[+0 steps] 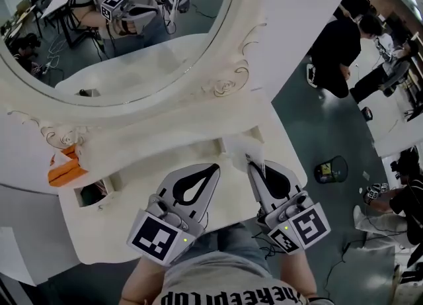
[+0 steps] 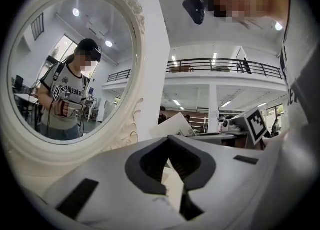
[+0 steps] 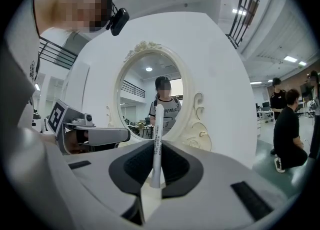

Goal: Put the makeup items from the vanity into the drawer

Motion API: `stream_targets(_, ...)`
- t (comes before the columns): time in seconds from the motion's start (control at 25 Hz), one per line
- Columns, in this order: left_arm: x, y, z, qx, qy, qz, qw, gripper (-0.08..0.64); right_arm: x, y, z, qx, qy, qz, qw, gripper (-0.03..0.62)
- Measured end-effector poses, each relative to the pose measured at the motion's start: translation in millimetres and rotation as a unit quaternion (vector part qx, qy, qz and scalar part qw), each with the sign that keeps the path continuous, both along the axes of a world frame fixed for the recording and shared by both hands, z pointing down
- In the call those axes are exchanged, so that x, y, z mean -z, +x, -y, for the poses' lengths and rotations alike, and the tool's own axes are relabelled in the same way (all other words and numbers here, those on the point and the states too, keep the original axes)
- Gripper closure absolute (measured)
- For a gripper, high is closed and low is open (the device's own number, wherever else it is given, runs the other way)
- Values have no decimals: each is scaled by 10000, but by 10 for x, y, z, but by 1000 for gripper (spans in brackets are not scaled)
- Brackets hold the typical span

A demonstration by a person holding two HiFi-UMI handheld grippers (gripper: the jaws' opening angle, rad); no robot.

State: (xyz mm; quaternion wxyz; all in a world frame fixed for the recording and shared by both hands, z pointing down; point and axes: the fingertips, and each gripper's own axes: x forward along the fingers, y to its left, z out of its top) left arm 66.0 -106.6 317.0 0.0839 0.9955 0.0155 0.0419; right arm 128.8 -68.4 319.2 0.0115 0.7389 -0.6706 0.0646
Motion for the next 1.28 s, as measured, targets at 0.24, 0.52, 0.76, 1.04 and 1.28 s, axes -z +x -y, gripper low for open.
stream_targets(0.24, -5, 97, 58, 415, 12, 77, 9991, 538, -55, 187, 95, 406, -118, -44, 9991, 551)
stream_targets(0.52, -39, 155, 86, 1045, 45, 183, 9943, 538, -149, 393, 174, 920, -219, -54, 9955, 551)
stream_targets(0.76, -76, 214, 58, 1433, 45, 250, 9894, 538, -237, 552, 238, 1251, -285, -45, 9917, 551)
stream_targets(1.04, -119, 264, 26, 1900, -5, 336, 9812, 538, -358, 688, 311, 1649, -377, -42, 9856, 551)
stream_targets(1.28, -156, 367, -28, 2236, -26, 364, 9740, 538, -514, 838, 326, 1968, -585, -214, 9785, 551)
